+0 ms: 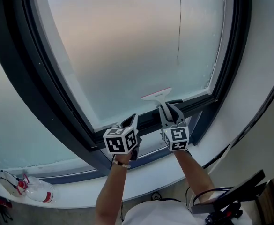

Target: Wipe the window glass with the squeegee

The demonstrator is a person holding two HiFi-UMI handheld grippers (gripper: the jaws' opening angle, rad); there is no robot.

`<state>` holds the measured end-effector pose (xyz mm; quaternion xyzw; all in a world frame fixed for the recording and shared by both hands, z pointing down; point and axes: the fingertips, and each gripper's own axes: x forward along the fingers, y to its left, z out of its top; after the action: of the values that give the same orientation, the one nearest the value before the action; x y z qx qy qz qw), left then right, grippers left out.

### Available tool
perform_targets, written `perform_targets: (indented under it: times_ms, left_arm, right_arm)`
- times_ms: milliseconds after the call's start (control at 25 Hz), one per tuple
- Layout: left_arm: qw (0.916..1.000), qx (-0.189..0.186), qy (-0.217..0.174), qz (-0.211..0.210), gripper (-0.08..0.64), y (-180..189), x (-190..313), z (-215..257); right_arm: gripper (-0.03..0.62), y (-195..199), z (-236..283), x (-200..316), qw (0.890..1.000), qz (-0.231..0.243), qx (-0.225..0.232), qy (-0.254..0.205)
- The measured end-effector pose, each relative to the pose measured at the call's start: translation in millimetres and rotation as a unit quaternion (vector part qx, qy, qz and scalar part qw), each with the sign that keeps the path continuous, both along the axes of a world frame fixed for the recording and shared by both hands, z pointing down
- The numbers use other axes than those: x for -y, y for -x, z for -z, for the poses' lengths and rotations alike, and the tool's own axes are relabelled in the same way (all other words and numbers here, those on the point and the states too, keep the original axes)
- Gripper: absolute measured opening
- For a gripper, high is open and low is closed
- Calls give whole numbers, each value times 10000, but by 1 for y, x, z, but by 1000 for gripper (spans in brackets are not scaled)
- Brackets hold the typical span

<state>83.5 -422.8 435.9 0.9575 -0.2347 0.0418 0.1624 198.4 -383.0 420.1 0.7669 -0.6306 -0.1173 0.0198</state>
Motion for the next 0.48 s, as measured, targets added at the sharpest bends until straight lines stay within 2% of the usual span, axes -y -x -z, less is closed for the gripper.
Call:
perform_targets:
  times_ms: [240, 480]
  left_arm:
    - [9977, -42, -655, 170, 0, 24, 2, 69]
    - [9904, -170, -1316, 386, 0, 43, 12, 150]
  right_arm:
    - [87, 37, 144, 6, 9922, 408, -439, -1095]
    - [87, 75, 268, 16, 9755, 762, -802, -1900]
